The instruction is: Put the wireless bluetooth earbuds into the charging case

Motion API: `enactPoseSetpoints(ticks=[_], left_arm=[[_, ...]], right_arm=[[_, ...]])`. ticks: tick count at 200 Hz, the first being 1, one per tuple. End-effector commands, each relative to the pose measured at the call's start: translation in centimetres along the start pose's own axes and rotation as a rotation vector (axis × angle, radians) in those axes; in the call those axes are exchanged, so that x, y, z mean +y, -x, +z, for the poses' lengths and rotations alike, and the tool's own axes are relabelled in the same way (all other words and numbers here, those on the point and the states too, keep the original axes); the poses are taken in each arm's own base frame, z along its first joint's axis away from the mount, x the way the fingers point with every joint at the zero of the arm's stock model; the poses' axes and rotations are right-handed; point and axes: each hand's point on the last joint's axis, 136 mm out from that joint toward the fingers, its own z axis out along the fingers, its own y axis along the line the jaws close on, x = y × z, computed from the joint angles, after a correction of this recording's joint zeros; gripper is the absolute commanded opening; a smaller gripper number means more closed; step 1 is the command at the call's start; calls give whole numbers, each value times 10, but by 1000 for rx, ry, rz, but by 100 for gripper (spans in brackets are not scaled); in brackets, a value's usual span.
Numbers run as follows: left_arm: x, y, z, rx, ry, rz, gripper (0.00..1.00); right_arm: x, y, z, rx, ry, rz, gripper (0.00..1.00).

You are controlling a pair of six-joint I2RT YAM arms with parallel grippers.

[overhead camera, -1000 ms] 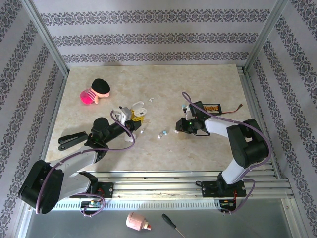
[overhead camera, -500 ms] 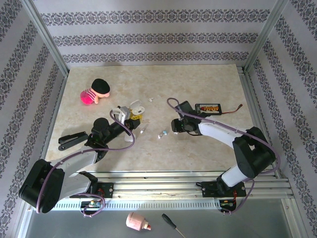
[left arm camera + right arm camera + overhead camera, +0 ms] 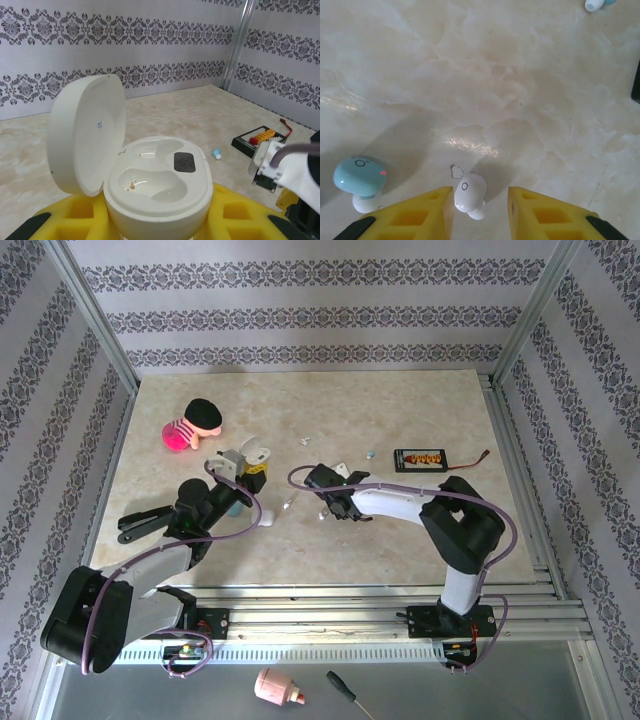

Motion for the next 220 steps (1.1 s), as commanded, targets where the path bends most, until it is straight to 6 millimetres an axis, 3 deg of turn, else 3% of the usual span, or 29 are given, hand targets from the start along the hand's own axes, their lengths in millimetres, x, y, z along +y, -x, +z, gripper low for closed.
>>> enactPoseSetpoints(ticks=[1, 75, 112, 143, 182, 220], left_arm=[[2, 11, -5, -45, 11, -11, 29], [0, 10, -7, -45, 3, -10, 29], [0, 9, -7, -45, -1, -13, 29], [-3, 8, -6, -42, -19, -13, 29], [-18, 5, -3, -45, -112, 11, 29], [-33, 2, 1, -63, -204, 34, 29]], right_arm=[[-6, 1, -1, 10, -80, -28, 32], [7, -9, 15, 65, -64, -53, 28], [4, -14, 17, 93, -79, -59, 29], [-2, -16, 17, 105, -82, -52, 19], [-5, -4, -1, 51, -9, -13, 19], [-3, 22, -43, -72, 268, 120, 19]])
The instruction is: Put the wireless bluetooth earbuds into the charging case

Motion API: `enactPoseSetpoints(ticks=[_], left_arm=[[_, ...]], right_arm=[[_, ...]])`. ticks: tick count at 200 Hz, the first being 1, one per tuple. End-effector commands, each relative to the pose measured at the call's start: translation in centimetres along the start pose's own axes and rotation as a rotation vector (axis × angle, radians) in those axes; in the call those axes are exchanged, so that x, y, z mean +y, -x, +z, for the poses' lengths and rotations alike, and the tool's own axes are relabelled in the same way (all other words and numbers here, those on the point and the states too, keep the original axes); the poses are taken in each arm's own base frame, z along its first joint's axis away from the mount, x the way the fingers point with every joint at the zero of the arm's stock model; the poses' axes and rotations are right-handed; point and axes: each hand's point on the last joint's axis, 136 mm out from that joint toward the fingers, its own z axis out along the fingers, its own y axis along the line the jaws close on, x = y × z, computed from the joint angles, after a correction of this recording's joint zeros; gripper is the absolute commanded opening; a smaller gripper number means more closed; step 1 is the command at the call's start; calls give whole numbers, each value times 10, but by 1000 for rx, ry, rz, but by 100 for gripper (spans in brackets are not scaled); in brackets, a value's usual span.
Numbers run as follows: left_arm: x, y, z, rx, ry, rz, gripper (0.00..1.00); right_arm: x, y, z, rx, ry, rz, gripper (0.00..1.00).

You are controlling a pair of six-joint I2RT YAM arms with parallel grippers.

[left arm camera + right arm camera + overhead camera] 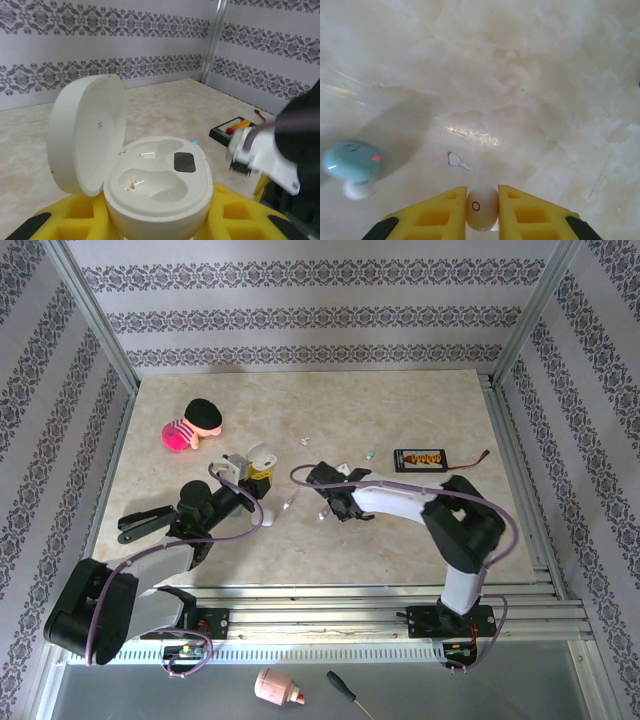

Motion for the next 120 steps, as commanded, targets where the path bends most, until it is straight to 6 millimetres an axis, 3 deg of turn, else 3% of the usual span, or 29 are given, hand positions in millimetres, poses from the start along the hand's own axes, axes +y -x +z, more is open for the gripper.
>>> enactPoseSetpoints(ticks=[1, 39, 83, 102, 120], left_arm=[[-17, 16, 0, -82, -97, 55, 29], [-42, 5, 8, -50, -242, 85, 28], [-71, 5, 8, -55, -415, 84, 28], [-83, 5, 6, -45, -496, 70, 28], [-91, 7, 4, -40, -552, 56, 28]], right_arm=[[6, 24, -35, -103, 211, 86, 19], [23, 55, -105, -219, 633, 202, 19], [47, 80, -188, -348, 1061, 212, 19], [57, 85, -211, -371, 1199, 195, 19], [60, 88, -220, -384, 1243, 183, 19]])
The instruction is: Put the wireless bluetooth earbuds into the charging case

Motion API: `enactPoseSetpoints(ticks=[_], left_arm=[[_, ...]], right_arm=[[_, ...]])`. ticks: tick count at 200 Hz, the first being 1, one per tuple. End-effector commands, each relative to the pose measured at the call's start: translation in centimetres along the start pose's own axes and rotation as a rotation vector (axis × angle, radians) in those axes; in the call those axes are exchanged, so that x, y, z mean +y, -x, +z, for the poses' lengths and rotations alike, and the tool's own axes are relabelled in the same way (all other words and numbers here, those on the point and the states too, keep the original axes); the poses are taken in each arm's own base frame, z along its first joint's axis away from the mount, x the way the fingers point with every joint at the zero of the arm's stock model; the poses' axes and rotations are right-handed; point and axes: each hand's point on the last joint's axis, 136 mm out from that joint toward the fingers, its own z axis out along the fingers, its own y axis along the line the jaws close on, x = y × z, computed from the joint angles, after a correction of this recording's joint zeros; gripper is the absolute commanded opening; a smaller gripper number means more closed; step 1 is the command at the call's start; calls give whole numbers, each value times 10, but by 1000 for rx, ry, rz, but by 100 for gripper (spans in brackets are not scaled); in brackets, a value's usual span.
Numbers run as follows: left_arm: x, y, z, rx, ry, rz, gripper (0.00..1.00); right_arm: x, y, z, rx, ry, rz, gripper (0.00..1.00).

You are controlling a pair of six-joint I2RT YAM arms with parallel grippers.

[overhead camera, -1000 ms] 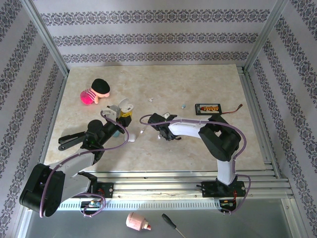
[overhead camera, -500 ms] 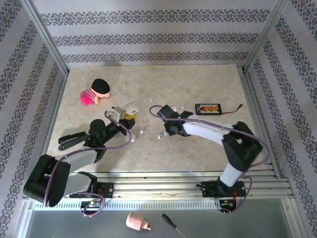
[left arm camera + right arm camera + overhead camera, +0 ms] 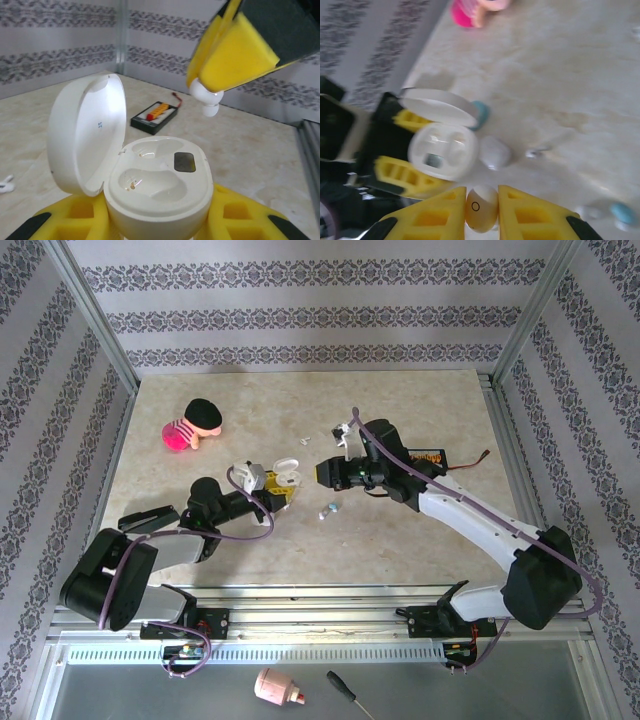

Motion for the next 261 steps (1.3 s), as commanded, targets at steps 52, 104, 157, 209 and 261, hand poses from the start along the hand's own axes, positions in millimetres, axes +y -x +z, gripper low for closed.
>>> enactPoseSetpoints(ticks=[52, 104, 157, 209, 261], left_arm=[[-29, 21, 7, -55, -180, 20, 28], [-31, 26, 8, -77, -194, 16, 28], [-26, 28, 8, -88, -161, 21, 28], [-23, 30, 8, -95, -144, 22, 28], [-24, 29, 7, -98, -142, 23, 28]], right_arm=[[43, 2, 4, 32, 245, -6, 19], [20, -5, 16, 54, 202, 28, 19], [12, -14, 17, 79, 190, 53, 19], [13, -20, 13, 98, 191, 66, 20], [14, -11, 17, 92, 182, 85, 29]])
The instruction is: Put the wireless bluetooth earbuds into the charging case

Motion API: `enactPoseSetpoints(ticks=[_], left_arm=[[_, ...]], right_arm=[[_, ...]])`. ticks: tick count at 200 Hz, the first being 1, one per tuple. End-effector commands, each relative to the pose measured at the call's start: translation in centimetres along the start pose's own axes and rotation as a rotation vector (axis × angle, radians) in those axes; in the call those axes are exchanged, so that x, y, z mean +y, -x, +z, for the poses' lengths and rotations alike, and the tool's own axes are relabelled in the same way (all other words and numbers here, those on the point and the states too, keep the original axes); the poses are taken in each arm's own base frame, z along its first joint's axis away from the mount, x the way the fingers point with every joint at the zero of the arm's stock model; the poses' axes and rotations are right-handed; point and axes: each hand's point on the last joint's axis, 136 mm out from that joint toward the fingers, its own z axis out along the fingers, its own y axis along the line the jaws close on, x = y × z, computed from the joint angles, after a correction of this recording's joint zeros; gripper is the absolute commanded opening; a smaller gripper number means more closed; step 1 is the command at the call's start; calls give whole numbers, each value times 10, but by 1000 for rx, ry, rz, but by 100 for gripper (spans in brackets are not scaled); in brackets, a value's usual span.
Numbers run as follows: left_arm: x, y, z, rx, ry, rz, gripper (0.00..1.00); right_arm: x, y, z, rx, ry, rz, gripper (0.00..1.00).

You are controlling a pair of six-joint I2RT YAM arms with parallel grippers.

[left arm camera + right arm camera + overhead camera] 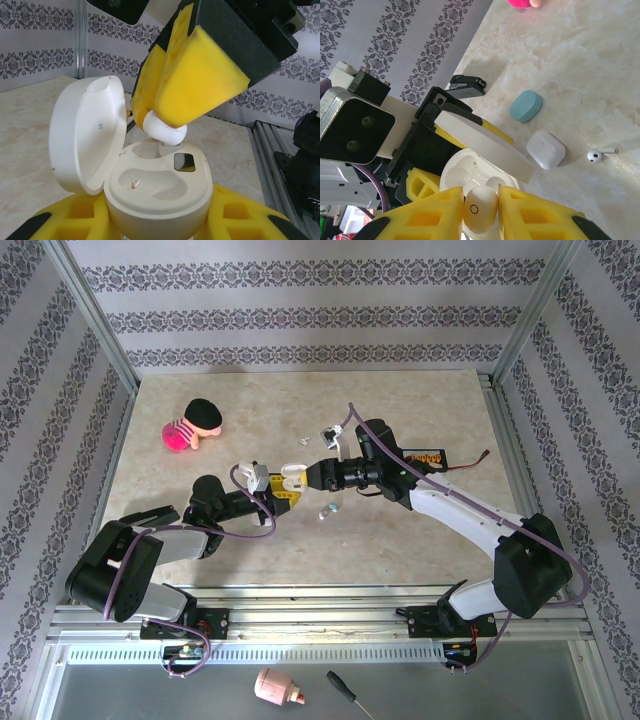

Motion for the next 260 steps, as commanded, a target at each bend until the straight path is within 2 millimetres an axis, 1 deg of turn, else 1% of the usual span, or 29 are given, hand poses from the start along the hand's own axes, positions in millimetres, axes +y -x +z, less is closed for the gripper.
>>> enactPoseSetpoints(ticks=[1, 30, 56, 75, 89, 102, 114, 130, 145, 154, 169, 181, 196, 218, 234, 260], left_arm=[[-4, 22, 1, -75, -8, 68, 28], [-3, 21, 1, -76, -3, 67, 28], [-2, 21, 1, -86, 5, 75, 28], [6, 18, -2, -92, 66, 95, 28], [16, 15, -5, -83, 121, 93, 28], [24, 12, -7, -71, 157, 78, 28], [34, 11, -12, -69, 201, 65, 28], [45, 12, -20, -79, 256, 59, 28], [55, 12, -28, -84, 308, 58, 28], [60, 13, -32, -87, 339, 56, 28], [67, 14, -38, -91, 381, 60, 27], [70, 14, -42, -92, 402, 62, 27], [74, 15, -47, -96, 425, 61, 27], [76, 13, -53, -99, 445, 50, 27], [75, 14, -56, -103, 450, 48, 27], [72, 12, -59, -92, 454, 40, 28]], right_arm=[[-3, -1, -1, 20, -3, 36, 29], [5, 3, -8, -2, -1, 13, 36], [9, 4, -13, -18, -1, -10, 46], [12, 4, -24, -49, -12, -76, 52], [8, 1, -34, -79, -42, -108, 53], [-4, -2, -41, -106, -97, -105, 53], [-19, -7, -45, -121, -171, -90, 53], [-49, -15, -50, -139, -304, -28, 54], [-76, -27, -49, -129, -404, 52, 54], [-89, -36, -45, -105, -453, 86, 54], [-104, -50, -35, -57, -531, 98, 54], [-111, -59, -24, -18, -560, 106, 53], [-116, -66, -7, 20, -554, 111, 53], [-124, -71, 20, 79, -523, 118, 53], [-132, -71, 35, 121, -510, 115, 53], [-136, -67, 51, 159, -488, 78, 54]])
